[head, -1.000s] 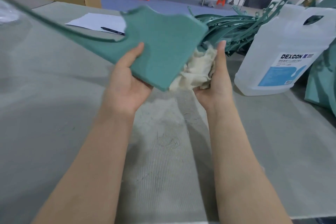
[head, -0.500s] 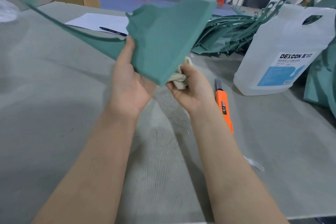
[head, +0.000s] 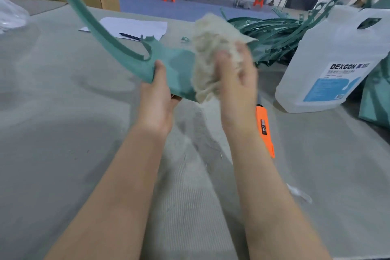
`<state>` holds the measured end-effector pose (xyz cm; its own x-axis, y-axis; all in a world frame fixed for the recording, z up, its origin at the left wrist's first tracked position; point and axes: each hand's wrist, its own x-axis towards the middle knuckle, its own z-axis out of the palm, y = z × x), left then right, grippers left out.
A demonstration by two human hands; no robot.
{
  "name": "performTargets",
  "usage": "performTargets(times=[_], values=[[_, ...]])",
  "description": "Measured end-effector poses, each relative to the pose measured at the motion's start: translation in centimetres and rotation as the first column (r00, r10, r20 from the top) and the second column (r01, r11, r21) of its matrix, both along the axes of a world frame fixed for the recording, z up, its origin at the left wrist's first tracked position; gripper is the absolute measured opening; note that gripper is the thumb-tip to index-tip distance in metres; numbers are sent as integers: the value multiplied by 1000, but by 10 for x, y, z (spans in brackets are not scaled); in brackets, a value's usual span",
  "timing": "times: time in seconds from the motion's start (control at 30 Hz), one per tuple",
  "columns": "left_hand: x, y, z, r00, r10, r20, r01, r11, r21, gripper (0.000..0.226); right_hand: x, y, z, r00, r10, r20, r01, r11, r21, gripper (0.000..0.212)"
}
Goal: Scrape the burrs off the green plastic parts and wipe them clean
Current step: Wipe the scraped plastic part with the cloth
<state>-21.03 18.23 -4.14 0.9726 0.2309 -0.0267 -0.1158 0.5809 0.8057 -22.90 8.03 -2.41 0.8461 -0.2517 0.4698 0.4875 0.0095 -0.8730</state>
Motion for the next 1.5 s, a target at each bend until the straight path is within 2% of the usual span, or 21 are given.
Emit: performTargets(times=[0.03, 0.1, 0.13, 0.2, 0.3, 0.4, 0.53, 0.67, 0.73, 0.8, 0.87, 0.93, 1.0, 1.1, 1.23, 1.33, 1.43, 1.5], values=[[0, -1, -1, 998, -53, 26, 53, 999, 5, 25, -2, 9, -3, 998, 58, -11, -59, 975, -215, 28], [1, -2, -1, 983, -175, 60, 177, 984, -25, 30, 1, 21, -16, 996, 80, -42, -89, 799, -595, 36], [0, -2, 1, 973, -222, 59, 225, 972, -65, 34, 5, 22, -20, 999, 27, -39, -46, 712, -701, 40], [0, -2, 3, 959, -275, 63, 280, 954, -103, 41, 10, 20, -26, 993, -117, -21, 58, 631, -773, 44], [-2, -7, 4, 952, -289, 98, 295, 954, -56, 39, 15, 17, -28, 974, -220, -61, 109, 682, -723, 48], [-4, -9, 1, 954, -295, 56, 293, 955, 35, 32, 30, 1, -28, 928, -353, -120, 181, 709, -681, 51], [-2, -6, 1, 952, -303, 37, 295, 944, 145, 26, 41, -35, -35, 880, -428, -206, 279, 816, -506, 34], [-2, -3, 5, 965, -253, 72, 247, 966, 79, 25, 34, -45, -30, 834, -539, -116, 448, 784, -429, 20], [-2, -2, 5, 983, -178, 55, 170, 978, 116, 24, 24, -32, -22, 889, -457, -13, 424, 834, -353, 23], [-4, -3, 6, 982, -176, 65, 163, 973, 160, 27, 13, -11, -17, 965, -250, 76, 259, 879, -400, 35], [-7, -2, 9, 961, -259, 99, 246, 961, 130, 35, 6, 11, -19, 996, -33, 77, 72, 811, -581, 44], [-10, 1, 14, 933, -330, 141, 320, 943, 91, 39, 5, 21, -21, 998, 55, 25, -25, 755, -656, 51], [-13, 2, 16, 909, -375, 180, 367, 927, 77, 40, 6, 18, -21, 998, 66, 0, -53, 797, -601, 57], [-15, 1, 18, 879, -430, 205, 416, 903, 110, 47, 5, 8, -21, 998, 55, -8, -52, 871, -488, 54], [-15, 6, 19, 805, -527, 270, 529, 845, 73, 69, 5, 6, -21, 996, -5, 93, 53, 852, -521, 55], [-15, 9, 18, 745, -588, 315, 622, 783, -8, 73, 6, 8, -21, 983, -14, 184, 113, 834, -540, 54], [-13, 11, 17, 752, -585, 304, 620, 785, -23, 72, 6, 7, -21, 976, -55, 213, 163, 829, -534, 48], [-9, 9, 14, 797, -548, 255, 567, 824, -3, 68, 6, 1, -19, 965, -158, 211, 239, 861, -450, 42]])
